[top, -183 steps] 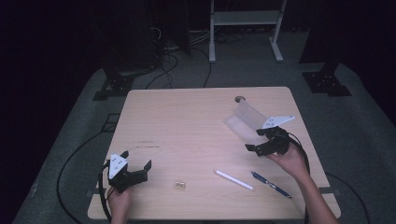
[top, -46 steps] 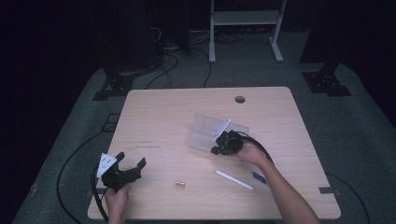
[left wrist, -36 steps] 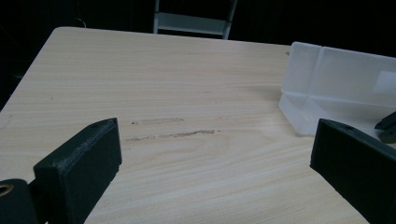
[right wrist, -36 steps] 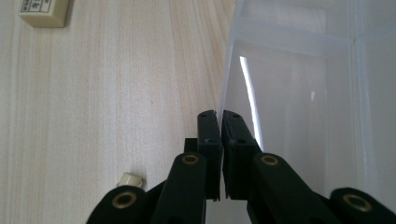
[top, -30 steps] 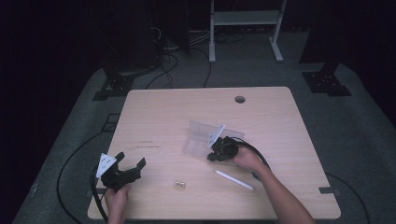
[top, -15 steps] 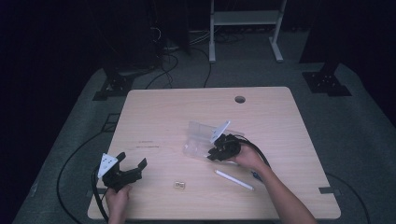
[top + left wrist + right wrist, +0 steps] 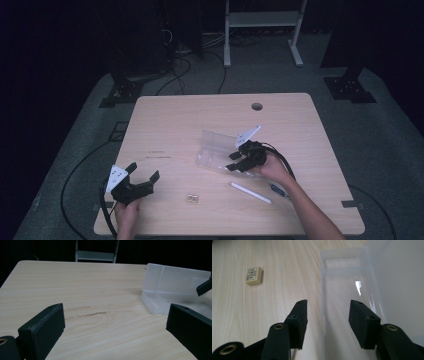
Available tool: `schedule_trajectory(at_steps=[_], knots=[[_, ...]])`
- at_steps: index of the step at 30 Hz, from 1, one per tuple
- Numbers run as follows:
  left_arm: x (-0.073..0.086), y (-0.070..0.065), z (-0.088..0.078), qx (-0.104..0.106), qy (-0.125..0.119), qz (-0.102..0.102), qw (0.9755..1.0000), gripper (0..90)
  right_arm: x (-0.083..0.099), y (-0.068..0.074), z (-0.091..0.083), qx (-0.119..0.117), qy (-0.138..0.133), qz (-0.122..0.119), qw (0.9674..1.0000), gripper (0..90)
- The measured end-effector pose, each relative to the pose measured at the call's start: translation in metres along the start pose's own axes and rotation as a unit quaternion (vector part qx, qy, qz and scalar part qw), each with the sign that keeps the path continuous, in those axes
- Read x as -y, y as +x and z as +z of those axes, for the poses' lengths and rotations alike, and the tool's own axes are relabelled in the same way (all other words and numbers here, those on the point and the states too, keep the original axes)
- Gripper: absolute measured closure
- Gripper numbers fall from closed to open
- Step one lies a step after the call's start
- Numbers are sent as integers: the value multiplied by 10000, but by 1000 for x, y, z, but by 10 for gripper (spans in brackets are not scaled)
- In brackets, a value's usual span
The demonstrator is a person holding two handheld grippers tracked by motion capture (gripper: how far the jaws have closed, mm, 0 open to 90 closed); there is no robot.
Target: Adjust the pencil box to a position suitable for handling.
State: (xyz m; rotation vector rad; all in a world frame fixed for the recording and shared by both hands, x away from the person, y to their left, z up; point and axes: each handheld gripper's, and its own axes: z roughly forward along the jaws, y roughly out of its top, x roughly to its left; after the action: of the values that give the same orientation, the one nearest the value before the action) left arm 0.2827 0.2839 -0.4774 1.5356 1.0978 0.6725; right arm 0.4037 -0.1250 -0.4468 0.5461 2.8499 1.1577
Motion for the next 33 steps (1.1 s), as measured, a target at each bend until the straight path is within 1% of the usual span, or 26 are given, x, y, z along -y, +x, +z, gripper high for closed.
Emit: schedule_trajectory(at_steps=[3, 4, 5, 8, 11, 17, 20, 25, 29, 30, 33], knots=[[0, 0, 0, 23, -11, -28, 10000, 11, 5, 1, -9, 29, -91, 97, 9999, 449], [0, 0, 0, 23, -12, -20, 10000, 11, 9, 2, -15, 80, -142, 112, 9998, 430], [0, 0, 0, 21, -16, -18, 10000, 11, 9, 2, -15, 80, -142, 112, 9998, 430], [0, -1, 0, 25, -32, -7, 10000, 11, 15, 3, -22, 119, -190, 165, 9996, 417], [0, -2, 0, 41, -36, 36, 10000, 11, 21, 4, -28, 149, -159, 209, 9995, 390], [0, -1, 0, 66, -15, 48, 10000, 11, 35, 6, -38, 207, -192, 253, 9993, 376], [0, -2, 0, 78, -32, 54, 9999, 11, 43, 11, -45, 281, -124, 238, 9992, 373], [0, -2, -1, 93, -31, 83, 9999, 11, 50, 14, -53, 349, -127, 262, 9990, 371], [0, -3, -1, 112, -24, 99, 9999, 11, 60, 16, -61, 414, -163, 317, 9985, 364], [0, -3, -1, 112, -22, 107, 9999, 11, 65, 16, -64, 431, -156, 353, 9983, 364], [0, -3, -1, 111, -16, 110, 9999, 11, 70, 17, -67, 460, -144, 374, 9981, 365]])
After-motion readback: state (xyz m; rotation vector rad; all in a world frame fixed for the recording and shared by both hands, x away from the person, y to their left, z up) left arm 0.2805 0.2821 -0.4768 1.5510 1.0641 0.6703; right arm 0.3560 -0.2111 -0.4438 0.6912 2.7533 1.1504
